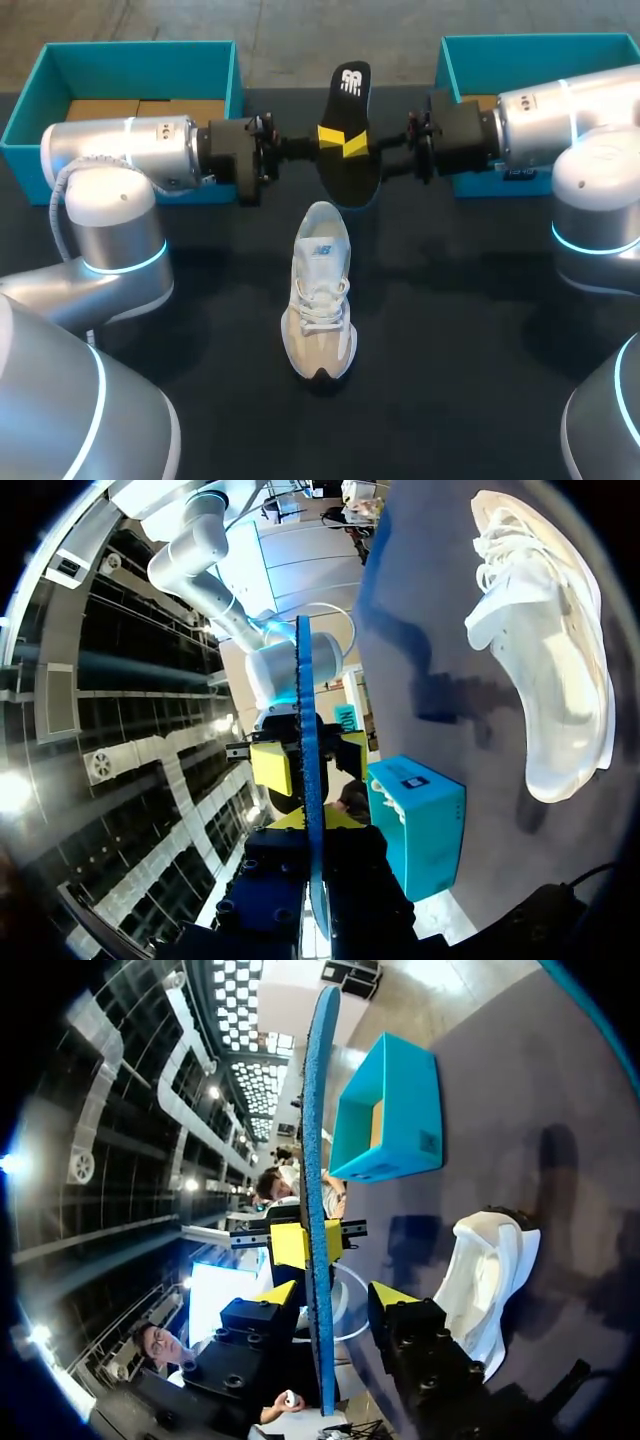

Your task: Take the shoe out of the shoebox, open the shoe tongue, remove and reinsert the insole, then place the shoe into the shoebox

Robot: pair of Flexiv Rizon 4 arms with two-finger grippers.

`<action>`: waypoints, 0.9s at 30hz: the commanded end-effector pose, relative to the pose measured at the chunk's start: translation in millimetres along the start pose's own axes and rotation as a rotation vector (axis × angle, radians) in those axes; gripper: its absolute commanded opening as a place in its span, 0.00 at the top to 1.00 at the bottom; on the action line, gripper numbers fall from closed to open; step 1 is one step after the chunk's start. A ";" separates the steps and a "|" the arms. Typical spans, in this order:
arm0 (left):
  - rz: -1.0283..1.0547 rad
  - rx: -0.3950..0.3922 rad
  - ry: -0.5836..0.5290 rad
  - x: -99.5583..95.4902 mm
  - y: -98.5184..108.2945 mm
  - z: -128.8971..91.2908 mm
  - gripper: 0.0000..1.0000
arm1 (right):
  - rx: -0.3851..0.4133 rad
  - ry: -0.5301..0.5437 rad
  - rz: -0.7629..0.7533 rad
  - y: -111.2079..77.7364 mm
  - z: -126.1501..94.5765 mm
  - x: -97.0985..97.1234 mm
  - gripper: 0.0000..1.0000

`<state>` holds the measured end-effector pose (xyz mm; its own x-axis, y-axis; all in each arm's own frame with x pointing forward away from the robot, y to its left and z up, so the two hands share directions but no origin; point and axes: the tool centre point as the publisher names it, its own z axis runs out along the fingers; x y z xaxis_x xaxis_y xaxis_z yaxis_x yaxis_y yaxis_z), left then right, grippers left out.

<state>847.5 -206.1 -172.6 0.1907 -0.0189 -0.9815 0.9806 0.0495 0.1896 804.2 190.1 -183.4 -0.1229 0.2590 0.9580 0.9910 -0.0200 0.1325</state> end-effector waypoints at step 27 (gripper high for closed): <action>0.016 0.096 0.015 0.1 -0.1 -28.2 0.00 | -0.022 0.054 -0.147 9.8 3.3 -4.4 1.00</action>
<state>843.4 -189.9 -175.6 0.2080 -0.0103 -0.9781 0.9780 -0.0128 0.2081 814.1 192.3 -185.3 -0.2612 0.2144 0.9412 0.9635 -0.0013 0.2677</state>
